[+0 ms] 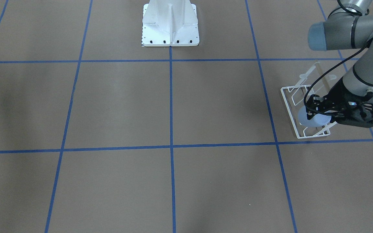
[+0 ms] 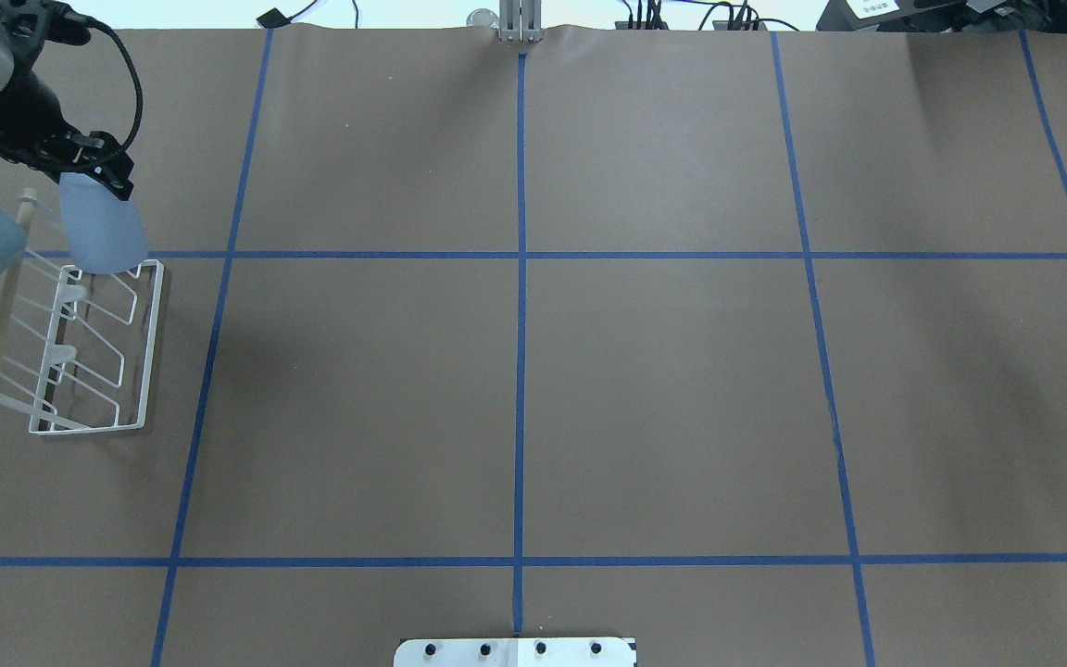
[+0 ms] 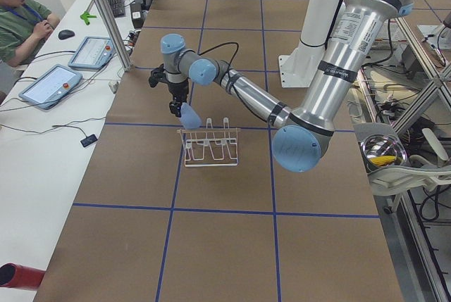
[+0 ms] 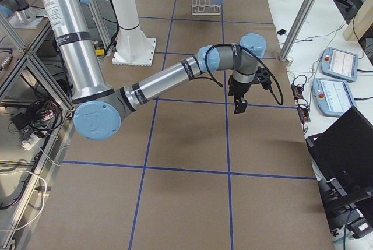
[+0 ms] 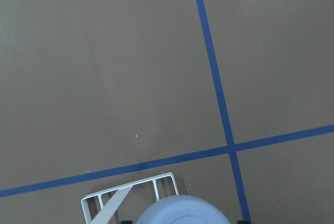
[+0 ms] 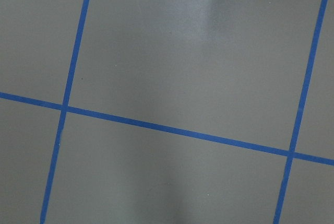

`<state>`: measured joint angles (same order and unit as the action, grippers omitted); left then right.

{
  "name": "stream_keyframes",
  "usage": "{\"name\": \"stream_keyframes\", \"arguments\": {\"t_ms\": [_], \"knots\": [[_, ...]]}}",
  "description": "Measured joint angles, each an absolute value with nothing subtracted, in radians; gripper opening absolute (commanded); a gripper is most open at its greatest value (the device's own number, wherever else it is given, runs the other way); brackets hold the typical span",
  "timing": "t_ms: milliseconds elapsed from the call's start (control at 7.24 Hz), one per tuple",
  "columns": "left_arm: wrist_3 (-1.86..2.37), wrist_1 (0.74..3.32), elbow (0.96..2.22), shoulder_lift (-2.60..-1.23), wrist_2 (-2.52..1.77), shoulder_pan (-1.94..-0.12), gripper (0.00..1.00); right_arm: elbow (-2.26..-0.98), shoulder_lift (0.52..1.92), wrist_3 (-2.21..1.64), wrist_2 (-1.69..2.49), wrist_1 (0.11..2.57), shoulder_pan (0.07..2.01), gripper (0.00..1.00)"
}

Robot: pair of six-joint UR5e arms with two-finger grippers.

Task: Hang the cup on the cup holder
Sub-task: 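Lower the cup onto a peg of the white rack with the left gripper, then open the left gripper and lift it away from the hung cup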

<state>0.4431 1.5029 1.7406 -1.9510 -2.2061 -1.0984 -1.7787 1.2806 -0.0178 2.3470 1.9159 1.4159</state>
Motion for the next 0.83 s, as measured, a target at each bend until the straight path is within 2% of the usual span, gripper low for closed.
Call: {"name": "stream_keyframes", "arguments": {"t_ms": [829], "knots": [[0.432,1.503,1.794,-1.951,-2.217,-1.145,0.99,-1.787,1.282,-0.018,2.342,1.914,1.416,1.0]]}}
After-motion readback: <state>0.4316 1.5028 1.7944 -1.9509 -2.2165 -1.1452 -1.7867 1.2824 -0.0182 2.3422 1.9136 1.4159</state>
